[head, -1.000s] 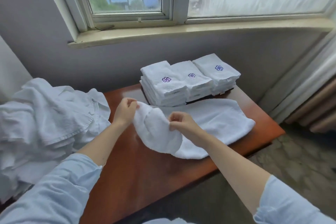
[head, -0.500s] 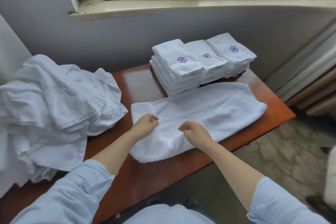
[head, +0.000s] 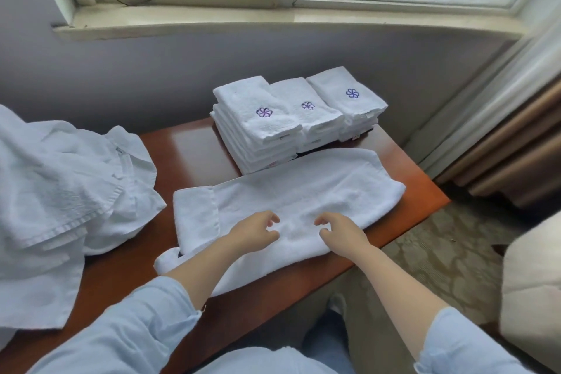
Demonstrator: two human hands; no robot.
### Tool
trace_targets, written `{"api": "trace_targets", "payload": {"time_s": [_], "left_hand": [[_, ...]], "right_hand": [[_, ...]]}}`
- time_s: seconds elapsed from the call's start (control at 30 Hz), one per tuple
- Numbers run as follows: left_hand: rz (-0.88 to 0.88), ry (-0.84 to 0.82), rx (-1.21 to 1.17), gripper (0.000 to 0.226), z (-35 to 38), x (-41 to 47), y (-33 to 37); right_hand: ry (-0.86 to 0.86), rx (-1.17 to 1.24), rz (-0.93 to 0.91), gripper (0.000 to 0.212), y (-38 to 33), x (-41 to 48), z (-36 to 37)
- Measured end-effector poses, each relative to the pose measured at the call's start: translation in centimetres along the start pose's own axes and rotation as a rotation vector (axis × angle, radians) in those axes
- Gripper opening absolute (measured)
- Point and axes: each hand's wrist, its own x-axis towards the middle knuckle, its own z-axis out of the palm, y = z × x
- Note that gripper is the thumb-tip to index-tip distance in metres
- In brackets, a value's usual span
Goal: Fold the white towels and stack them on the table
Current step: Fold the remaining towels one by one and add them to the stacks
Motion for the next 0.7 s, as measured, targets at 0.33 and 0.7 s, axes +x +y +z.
{"api": "trace_targets", "payload": {"time_s": [0.33, 0.7], "left_hand": [[-0.129, 0.069, 0.010, 0.047, 4.0, 10.0, 8.0], [-0.345, 0.172, 0.025, 0.029, 9.7, 17.7, 17.2]], "right_hand": [[-0.075, -0.199, -0.120, 0.052, 9.9, 9.3, -7.4], [-0.186, -0.360, -0.258, 0.034, 19.8, 15.5, -13.8]]}}
